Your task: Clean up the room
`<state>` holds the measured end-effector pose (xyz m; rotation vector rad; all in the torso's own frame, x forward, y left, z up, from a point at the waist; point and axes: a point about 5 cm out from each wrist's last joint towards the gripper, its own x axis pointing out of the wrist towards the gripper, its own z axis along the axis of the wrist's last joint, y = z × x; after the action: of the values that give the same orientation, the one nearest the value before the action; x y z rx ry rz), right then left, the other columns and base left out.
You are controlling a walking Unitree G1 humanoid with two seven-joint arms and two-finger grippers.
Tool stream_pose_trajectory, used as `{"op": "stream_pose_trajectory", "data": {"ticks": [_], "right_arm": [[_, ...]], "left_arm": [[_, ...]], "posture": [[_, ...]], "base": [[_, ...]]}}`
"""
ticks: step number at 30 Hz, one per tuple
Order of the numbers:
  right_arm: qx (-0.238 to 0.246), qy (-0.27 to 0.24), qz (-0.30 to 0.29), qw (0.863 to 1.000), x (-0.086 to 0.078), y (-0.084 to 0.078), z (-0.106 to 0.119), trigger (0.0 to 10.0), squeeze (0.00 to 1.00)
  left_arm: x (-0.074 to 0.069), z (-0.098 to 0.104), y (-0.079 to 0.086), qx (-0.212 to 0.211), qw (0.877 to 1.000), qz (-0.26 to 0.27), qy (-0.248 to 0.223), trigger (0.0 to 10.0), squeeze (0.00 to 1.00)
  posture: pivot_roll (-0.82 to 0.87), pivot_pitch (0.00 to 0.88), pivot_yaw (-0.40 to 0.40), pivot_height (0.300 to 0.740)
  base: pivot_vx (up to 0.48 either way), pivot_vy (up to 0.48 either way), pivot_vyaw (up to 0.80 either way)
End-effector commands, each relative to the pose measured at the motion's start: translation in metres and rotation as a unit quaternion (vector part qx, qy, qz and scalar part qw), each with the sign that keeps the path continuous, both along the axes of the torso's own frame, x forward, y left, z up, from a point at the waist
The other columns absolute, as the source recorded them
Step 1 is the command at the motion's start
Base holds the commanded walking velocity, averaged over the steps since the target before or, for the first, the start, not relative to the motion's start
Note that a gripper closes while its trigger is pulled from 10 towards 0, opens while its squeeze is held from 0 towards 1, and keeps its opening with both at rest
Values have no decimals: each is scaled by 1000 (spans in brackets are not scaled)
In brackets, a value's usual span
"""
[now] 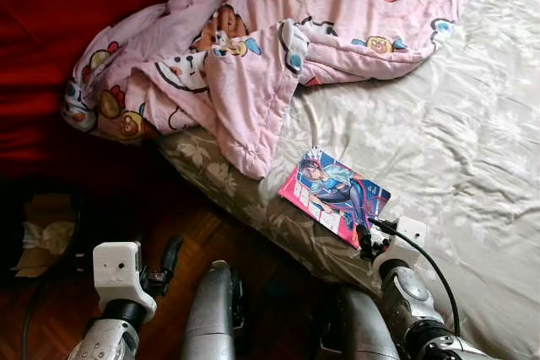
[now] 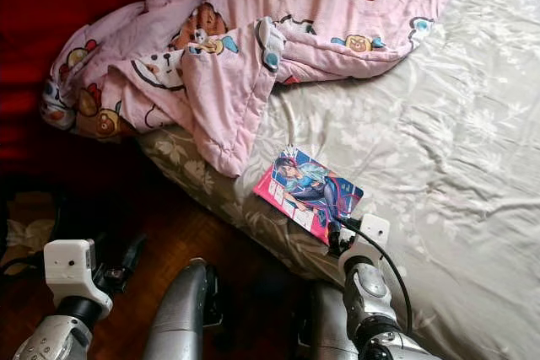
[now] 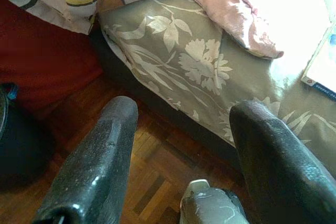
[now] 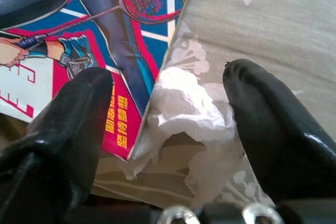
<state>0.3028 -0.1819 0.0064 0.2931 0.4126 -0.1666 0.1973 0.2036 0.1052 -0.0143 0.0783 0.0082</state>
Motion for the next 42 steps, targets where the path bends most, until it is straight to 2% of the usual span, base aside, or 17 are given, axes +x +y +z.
{"op": "stream_pose_trajectory", "data": {"ticks": [1,15,32,35,36,42], "right_arm": [[5,26,-13,1000,-10,-4,-11,0,0],[-12,69,-19,997,-25,-9,-25,0,0],[11,75,0,997,-29,4,-30,0,0],[11,75,2,997,-30,4,-31,0,0],[13,74,-5,997,-31,2,-31,0,0],[20,57,-33,998,-34,-6,-31,0,0]], "left_arm": [[-7,-3,2,-1,1000,2,18,10000,0],[-8,-3,4,3,1000,-1,25,10000,0],[-11,-8,5,10,999,-2,35,10000,0],[-12,-17,8,15,999,3,47,10000,0],[-13,-28,13,15,998,10,61,10000,0],[-12,-45,16,14,996,16,82,10000,0]], "posture": [[212,418,13,649],[212,418,15,649],[222,406,16,649],[220,391,16,649],[205,367,12,649],[192,315,5,649]], "base": [[0,0,0],[0,0,0],[0,0,0],[0,0,0],[0,0,0],[0,0,0]]}}
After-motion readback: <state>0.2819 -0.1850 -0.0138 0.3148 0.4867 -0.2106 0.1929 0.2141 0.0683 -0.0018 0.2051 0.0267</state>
